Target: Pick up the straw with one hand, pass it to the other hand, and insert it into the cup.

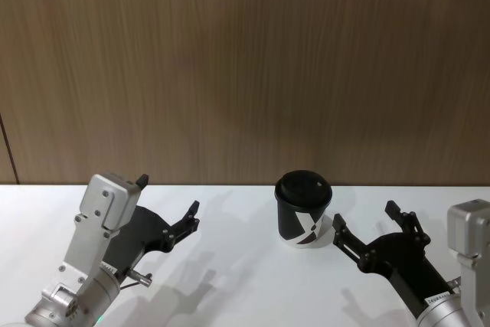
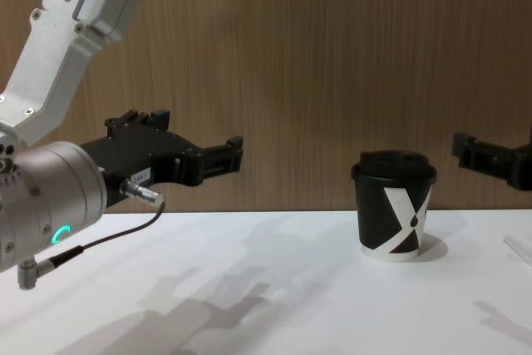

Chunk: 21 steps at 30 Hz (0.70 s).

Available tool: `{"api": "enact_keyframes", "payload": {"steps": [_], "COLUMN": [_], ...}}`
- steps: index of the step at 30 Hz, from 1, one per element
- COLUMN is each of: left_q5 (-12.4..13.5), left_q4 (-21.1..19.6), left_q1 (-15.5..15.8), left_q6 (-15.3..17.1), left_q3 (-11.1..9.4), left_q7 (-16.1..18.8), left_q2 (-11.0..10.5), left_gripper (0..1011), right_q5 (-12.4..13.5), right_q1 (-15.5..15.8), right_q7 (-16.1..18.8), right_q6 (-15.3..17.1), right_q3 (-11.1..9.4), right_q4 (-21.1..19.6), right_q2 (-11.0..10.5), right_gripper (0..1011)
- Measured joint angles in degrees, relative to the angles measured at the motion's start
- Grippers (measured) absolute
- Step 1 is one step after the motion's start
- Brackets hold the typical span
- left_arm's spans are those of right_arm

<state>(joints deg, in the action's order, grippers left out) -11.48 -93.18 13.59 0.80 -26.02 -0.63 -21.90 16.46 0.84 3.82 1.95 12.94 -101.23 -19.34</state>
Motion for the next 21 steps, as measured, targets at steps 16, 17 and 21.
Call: {"api": "enact_keyframes", "payload": {"steps": [16, 17, 21], "left_q5": [0.00, 0.00, 0.00], "left_q4": [0.00, 0.00, 0.00], "left_q1": [0.00, 0.00, 0.00], "left_q6": [0.00, 0.00, 0.00], "left_q3": [0.00, 0.00, 0.00], "left_q7": [0.00, 0.00, 0.00], "left_q2": [0.00, 0.00, 0.00], "left_gripper": [1003, 1002, 1003], "right_q5": [0.00, 0.00, -0.17], "right_q1": [0.00, 0.00, 0.12], "right_q7": [0.00, 0.00, -0.05], "right_q6": [0.00, 0.00, 0.01], "right_q3": [0.00, 0.00, -0.02], "right_q4": [0.00, 0.00, -0.14], "right_q2": [0.00, 0.00, 0.03], "right_gripper": [1001, 1001, 1001]}}
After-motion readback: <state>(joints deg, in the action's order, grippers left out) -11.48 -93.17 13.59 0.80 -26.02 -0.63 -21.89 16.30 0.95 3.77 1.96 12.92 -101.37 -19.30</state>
